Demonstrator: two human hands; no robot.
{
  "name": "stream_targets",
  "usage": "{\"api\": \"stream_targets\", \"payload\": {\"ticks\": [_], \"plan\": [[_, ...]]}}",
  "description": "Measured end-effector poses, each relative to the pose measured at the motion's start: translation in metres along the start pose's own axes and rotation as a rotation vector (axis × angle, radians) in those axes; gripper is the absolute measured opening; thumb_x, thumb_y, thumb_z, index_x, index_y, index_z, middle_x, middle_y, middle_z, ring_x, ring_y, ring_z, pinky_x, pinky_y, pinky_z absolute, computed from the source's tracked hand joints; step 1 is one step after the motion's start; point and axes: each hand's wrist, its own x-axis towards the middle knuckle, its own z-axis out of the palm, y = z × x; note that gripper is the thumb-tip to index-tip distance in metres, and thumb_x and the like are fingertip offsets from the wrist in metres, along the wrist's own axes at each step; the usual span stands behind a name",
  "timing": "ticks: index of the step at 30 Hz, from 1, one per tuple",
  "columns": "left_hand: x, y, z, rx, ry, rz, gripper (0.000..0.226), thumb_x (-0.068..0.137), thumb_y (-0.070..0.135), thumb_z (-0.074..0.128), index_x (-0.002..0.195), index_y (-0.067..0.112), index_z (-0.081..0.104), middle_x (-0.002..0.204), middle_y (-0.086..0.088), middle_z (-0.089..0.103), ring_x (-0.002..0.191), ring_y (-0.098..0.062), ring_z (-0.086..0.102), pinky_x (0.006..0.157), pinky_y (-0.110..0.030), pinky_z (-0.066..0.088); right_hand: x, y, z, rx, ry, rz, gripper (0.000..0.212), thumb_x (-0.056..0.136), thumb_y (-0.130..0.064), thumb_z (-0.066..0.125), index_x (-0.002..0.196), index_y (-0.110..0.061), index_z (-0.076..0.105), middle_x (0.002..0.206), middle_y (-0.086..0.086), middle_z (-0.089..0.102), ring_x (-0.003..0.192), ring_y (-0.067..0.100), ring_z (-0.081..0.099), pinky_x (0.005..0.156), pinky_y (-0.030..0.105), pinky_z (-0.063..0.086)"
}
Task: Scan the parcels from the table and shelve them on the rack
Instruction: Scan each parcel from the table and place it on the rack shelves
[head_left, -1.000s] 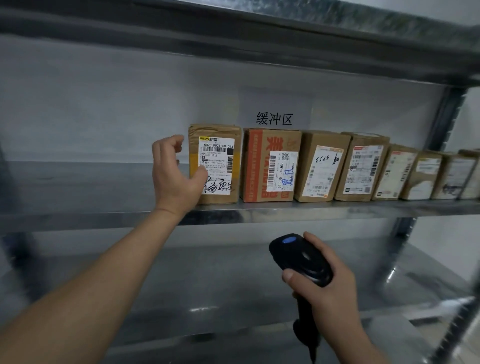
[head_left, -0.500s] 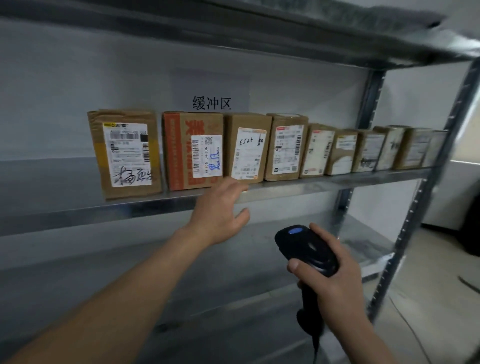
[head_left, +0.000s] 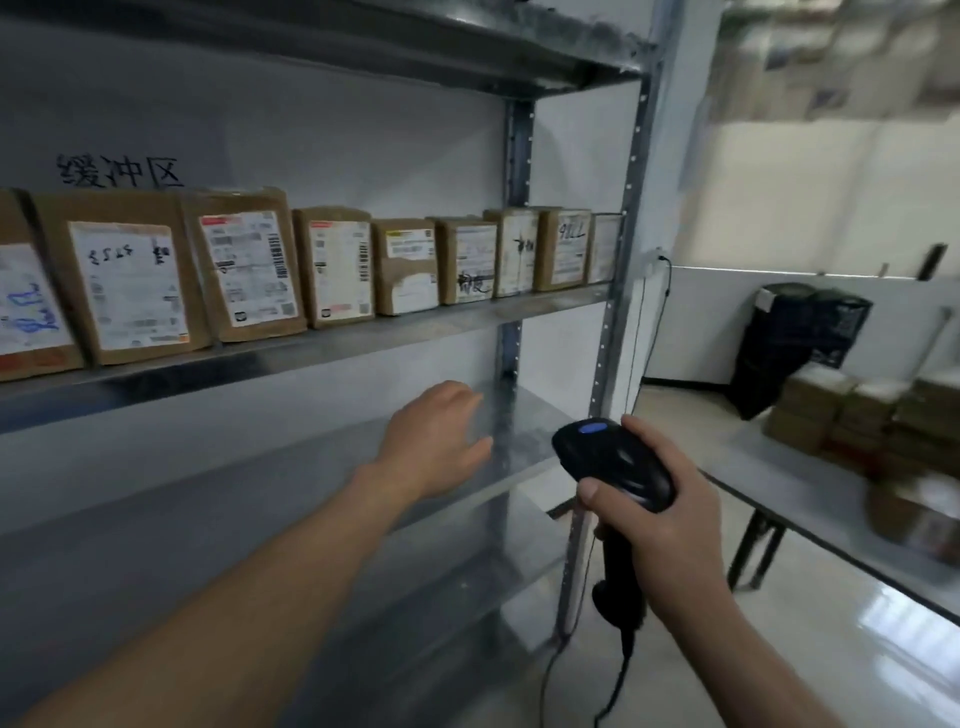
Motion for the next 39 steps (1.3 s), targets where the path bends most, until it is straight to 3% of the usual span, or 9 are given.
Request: {"api": "stream_targets", "payload": {"ticks": [3, 6, 11, 17, 21, 27, 33, 36, 39], "plan": [[0.028, 0.048, 0.025, -0.028, -0.014, 0.038, 0.068, 0.087, 0.053, 0.044, 0.139, 0.011, 0.053, 0.143, -0.005, 0.050, 0.131, -0.024, 0.047, 0.104, -0.038, 0.042, 0.017, 0.008, -0.051, -0.016, 0.050, 0.013, 0.075, 0.051, -0.038, 0.086, 0.123, -0.035, 0.066, 0.107, -0.002, 0.075, 0.094, 0.024, 0.073, 0.077, 0.045, 0.062], [0.057, 0.087, 0.052, -0.020, -0.051, 0.078, 0.059, 0.096, 0.046, 0.053, 0.147, 0.016, 0.045, 0.151, -0.001, 0.043, 0.137, -0.021, 0.041, 0.108, -0.036, 0.040, 0.029, 0.014, -0.097, -0.044, 0.107, 0.019, 0.079, 0.053, -0.043, 0.084, 0.128, -0.035, 0.064, 0.110, -0.004, 0.074, 0.097, 0.029, 0.074, 0.082, 0.055, 0.061], [0.107, 0.139, 0.103, -0.061, -0.099, 0.149, 0.055, 0.095, 0.042, 0.055, 0.144, 0.019, 0.048, 0.147, 0.001, 0.047, 0.134, -0.018, 0.043, 0.106, -0.037, 0.042, 0.052, 0.028, -0.160, -0.073, 0.217, 0.039, 0.081, 0.053, -0.038, 0.085, 0.131, -0.030, 0.064, 0.110, -0.004, 0.071, 0.092, 0.030, 0.074, 0.059, 0.032, 0.060], [0.175, 0.189, 0.169, -0.124, -0.157, 0.274, 0.062, 0.097, 0.044, 0.054, 0.151, 0.017, 0.041, 0.155, 0.000, 0.040, 0.142, -0.018, 0.037, 0.113, -0.039, 0.038, 0.086, 0.063, -0.213, -0.163, 0.314, 0.081, 0.073, 0.058, -0.025, 0.084, 0.129, -0.030, 0.065, 0.105, -0.012, 0.070, 0.090, 0.019, 0.072, 0.060, 0.029, 0.059], [0.232, 0.220, 0.208, -0.164, -0.161, 0.372, 0.062, 0.096, 0.045, 0.056, 0.150, 0.017, 0.043, 0.151, -0.001, 0.045, 0.138, -0.019, 0.040, 0.109, -0.037, 0.040, 0.122, 0.085, -0.238, -0.227, 0.398, 0.083, 0.081, 0.052, -0.043, 0.084, 0.129, -0.035, 0.064, 0.111, -0.009, 0.070, 0.096, 0.028, 0.073, 0.076, 0.051, 0.063], [0.299, 0.272, 0.250, -0.217, -0.205, 0.485, 0.061, 0.095, 0.044, 0.058, 0.148, 0.017, 0.044, 0.146, -0.001, 0.048, 0.132, -0.020, 0.045, 0.103, -0.038, 0.045, 0.156, 0.111, -0.273, -0.262, 0.528, 0.097, 0.076, 0.050, -0.045, 0.083, 0.124, -0.041, 0.066, 0.109, -0.010, 0.071, 0.093, 0.031, 0.074, 0.083, 0.058, 0.060], [0.341, 0.329, 0.290, -0.287, -0.253, 0.568, 0.062, 0.093, 0.044, 0.060, 0.148, 0.018, 0.045, 0.146, -0.002, 0.049, 0.131, -0.021, 0.047, 0.103, -0.038, 0.046, 0.179, 0.128, -0.315, -0.261, 0.619, 0.113, 0.070, 0.052, -0.038, 0.084, 0.120, -0.041, 0.066, 0.104, -0.007, 0.072, 0.088, 0.031, 0.074, 0.061, 0.034, 0.061], [0.358, 0.359, 0.311, -0.299, -0.273, 0.597, 0.063, 0.093, 0.044, 0.060, 0.148, 0.016, 0.045, 0.148, -0.003, 0.049, 0.133, -0.022, 0.046, 0.105, -0.040, 0.046, 0.190, 0.142, -0.344, -0.268, 0.650, 0.127, 0.068, 0.058, -0.026, 0.082, 0.124, -0.036, 0.066, 0.107, -0.003, 0.072, 0.089, 0.030, 0.074, 0.059, 0.028, 0.059], [0.375, 0.393, 0.336, -0.300, -0.295, 0.615, 0.064, 0.094, 0.043, 0.060, 0.149, 0.014, 0.045, 0.149, -0.005, 0.049, 0.136, -0.022, 0.045, 0.107, -0.039, 0.044, 0.202, 0.158, -0.380, -0.269, 0.669, 0.128, 0.071, 0.055, -0.031, 0.084, 0.124, -0.034, 0.067, 0.104, -0.008, 0.073, 0.089, 0.029, 0.074, 0.064, 0.030, 0.059]]}}
